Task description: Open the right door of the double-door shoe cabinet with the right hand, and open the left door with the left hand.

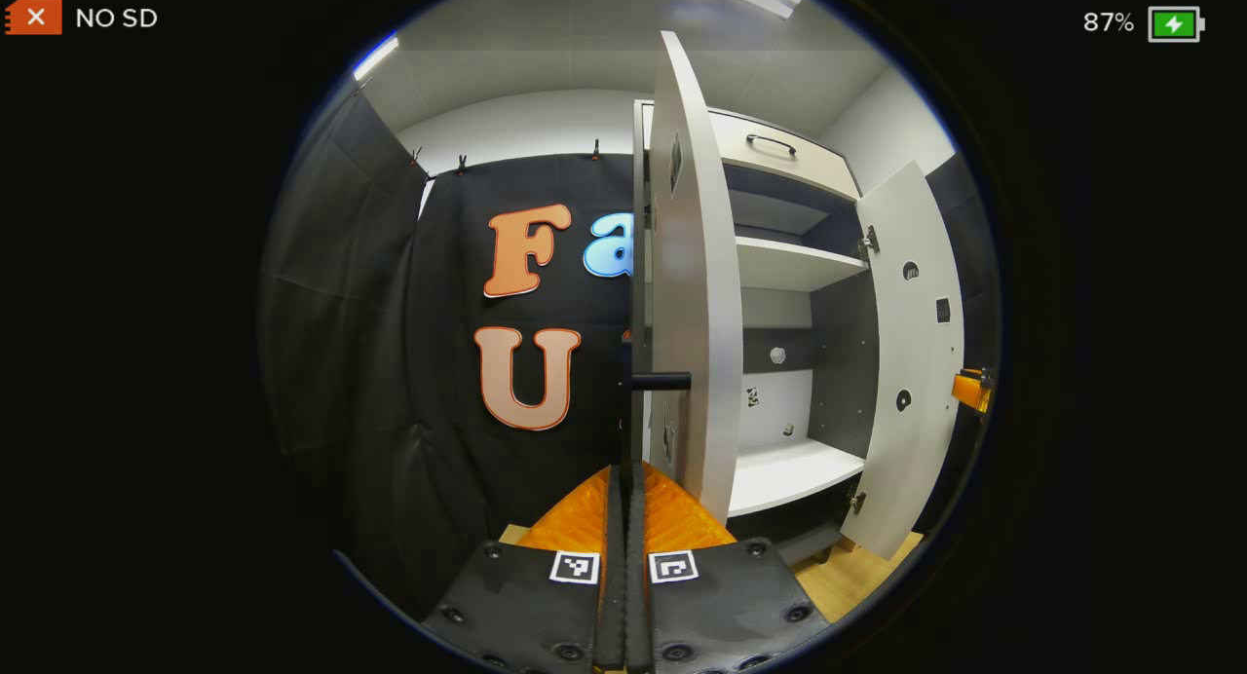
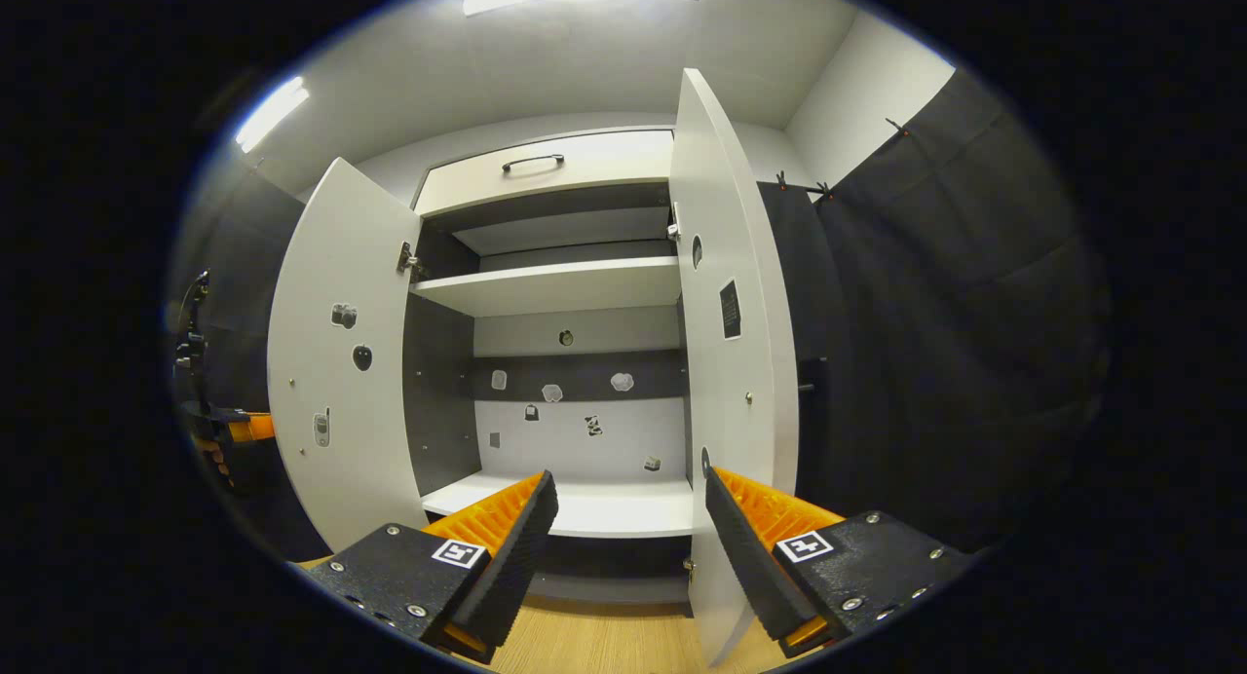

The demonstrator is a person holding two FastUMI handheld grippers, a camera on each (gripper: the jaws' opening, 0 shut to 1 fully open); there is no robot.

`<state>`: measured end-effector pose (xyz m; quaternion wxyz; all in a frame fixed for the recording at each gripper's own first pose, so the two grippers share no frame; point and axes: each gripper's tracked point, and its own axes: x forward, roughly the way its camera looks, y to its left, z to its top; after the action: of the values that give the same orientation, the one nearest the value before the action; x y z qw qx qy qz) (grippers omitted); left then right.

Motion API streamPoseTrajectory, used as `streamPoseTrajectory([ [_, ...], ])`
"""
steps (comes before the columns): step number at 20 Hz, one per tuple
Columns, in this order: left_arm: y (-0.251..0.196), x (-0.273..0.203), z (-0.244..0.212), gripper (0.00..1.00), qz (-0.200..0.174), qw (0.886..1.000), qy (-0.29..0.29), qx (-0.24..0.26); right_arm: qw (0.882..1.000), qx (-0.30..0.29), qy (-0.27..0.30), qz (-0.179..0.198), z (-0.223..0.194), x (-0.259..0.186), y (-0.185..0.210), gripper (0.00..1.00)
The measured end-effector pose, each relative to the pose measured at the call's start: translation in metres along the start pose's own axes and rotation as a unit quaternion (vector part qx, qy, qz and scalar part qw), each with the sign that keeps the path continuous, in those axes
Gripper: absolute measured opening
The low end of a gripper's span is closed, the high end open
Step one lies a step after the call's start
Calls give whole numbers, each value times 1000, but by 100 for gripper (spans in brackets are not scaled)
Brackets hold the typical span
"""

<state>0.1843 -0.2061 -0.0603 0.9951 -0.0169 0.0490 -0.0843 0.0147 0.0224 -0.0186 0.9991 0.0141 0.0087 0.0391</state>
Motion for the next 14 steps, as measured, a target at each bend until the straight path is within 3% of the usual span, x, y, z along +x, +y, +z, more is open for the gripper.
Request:
streamPoseTrajectory([
  [12, 11, -9, 10, 4, 42, 999, -18, -2, 1000, -9, 8, 3, -5, 15, 0, 93],
  [14, 12, -8, 12, 12, 46, 999, -21, -1, 1000, -9, 7, 3, -3, 16, -1, 93],
])
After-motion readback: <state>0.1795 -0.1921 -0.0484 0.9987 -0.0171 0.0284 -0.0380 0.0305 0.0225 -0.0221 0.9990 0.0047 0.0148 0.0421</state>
